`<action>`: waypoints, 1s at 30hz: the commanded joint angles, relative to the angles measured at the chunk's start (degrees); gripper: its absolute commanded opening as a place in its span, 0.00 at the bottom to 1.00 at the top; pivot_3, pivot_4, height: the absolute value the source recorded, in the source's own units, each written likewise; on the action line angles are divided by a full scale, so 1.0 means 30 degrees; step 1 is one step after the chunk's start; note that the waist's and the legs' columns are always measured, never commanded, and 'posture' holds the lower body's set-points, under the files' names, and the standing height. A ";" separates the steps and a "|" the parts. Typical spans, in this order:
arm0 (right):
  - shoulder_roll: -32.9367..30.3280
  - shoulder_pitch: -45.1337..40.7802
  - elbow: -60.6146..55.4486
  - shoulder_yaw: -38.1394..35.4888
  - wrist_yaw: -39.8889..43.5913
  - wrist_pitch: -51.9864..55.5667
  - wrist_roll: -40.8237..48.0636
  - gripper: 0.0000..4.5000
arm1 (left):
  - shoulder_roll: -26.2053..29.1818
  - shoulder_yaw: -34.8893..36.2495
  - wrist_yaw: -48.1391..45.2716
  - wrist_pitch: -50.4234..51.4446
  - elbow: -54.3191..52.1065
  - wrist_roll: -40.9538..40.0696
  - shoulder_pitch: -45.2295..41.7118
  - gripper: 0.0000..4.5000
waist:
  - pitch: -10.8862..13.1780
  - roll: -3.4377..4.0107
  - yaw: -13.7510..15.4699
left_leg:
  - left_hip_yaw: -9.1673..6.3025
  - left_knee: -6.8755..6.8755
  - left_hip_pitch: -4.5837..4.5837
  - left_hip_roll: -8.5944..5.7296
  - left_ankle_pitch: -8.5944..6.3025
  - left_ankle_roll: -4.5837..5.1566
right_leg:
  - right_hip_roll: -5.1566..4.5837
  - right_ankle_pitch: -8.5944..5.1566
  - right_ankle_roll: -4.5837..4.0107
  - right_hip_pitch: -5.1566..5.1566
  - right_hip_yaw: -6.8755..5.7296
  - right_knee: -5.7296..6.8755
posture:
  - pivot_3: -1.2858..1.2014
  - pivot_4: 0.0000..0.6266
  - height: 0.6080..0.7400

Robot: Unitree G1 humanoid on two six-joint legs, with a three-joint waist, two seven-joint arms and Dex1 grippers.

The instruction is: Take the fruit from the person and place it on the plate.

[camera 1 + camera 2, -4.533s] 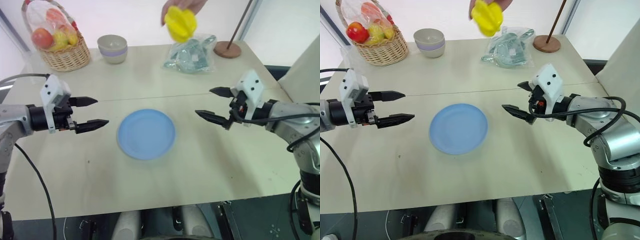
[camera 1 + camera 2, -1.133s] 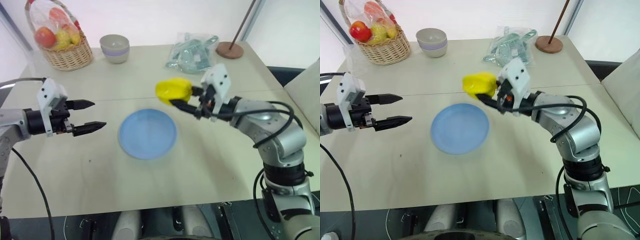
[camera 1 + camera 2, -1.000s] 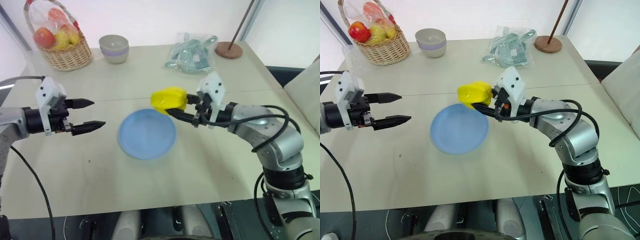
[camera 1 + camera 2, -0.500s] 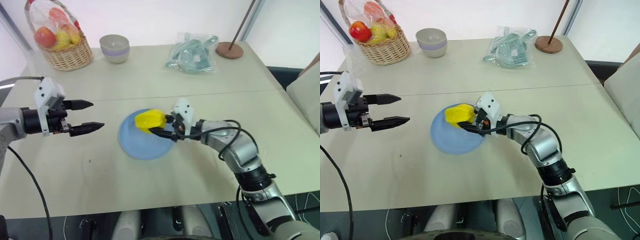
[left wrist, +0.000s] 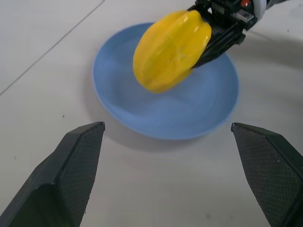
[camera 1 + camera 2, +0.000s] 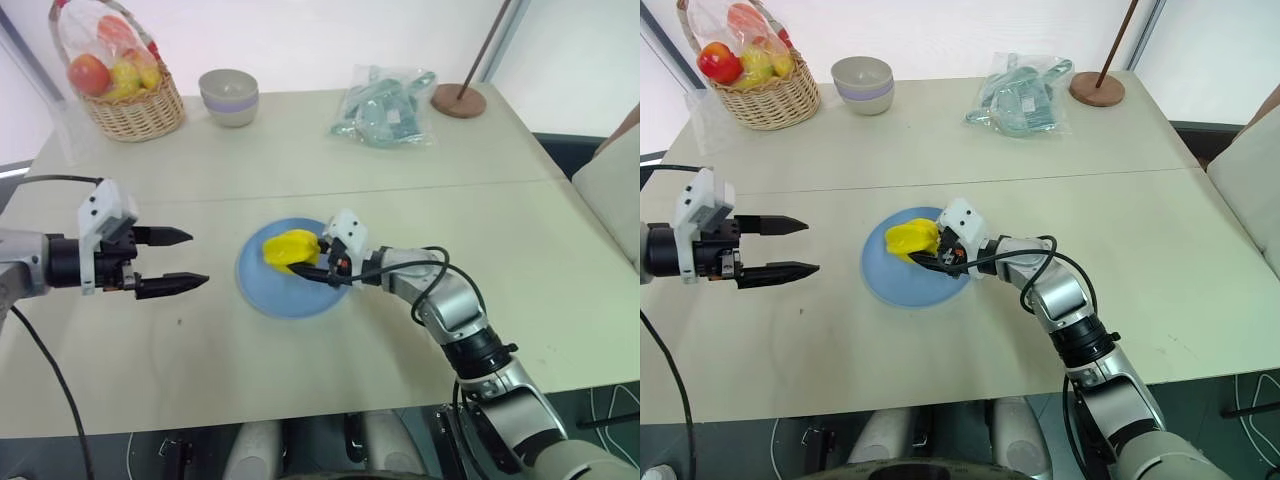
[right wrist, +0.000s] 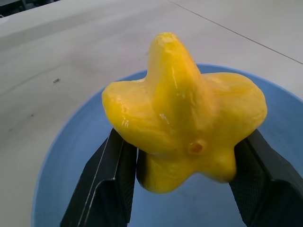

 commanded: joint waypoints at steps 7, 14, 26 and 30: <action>-0.0262 0.0136 -0.1094 -0.0107 0.0389 -0.0163 -0.0343 0.98 | 0.0618 -0.0077 -0.0620 -0.1074 0.0325 0.0963 0.0003 1.00 | 0.0000 0.0000 0.0013 | 0.0002 0.0000 0.0000 0.0000 0.0000 0.0000 | 0.0001 0.0000 0.0000 0.0001 -0.0003 -0.0001 | 0.52 0.24 1.00; -0.2800 0.0203 -0.3752 -0.1329 0.1560 0.1291 0.0428 0.98 | 0.0563 -0.0168 -0.0617 -0.1059 0.0461 0.0879 -0.0308 1.00 | 0.0001 0.0002 0.0055 | 0.0003 0.0000 -0.0002 -0.0001 0.0000 0.0001 | -0.0001 0.0000 0.0001 0.0000 -0.0014 -0.0002 | 0.52 0.24 1.00; -1.1113 0.1228 -1.0188 -0.9149 0.4318 0.7035 0.6503 0.98 | 0.0601 0.0325 -0.0866 -0.1248 0.0669 0.0659 -0.0263 1.00 | 0.0006 0.0004 0.0089 | 0.0002 0.0000 0.0000 0.0004 -0.0001 0.0002 | 0.0000 -0.0001 0.0001 0.0008 -0.0017 -0.0013 | 0.52 0.24 1.00; -1.2484 0.2160 -1.0840 -1.0190 0.4254 0.7184 0.7053 0.98 | 0.0655 0.0679 -0.0927 -0.1188 0.0621 0.0537 -0.0098 1.00 | 0.0000 -0.0005 0.0075 | 0.0000 -0.0001 0.0001 0.0011 -0.0002 0.0003 | 0.0000 -0.0002 0.0001 0.0013 -0.0008 -0.0022 | 0.52 0.24 1.00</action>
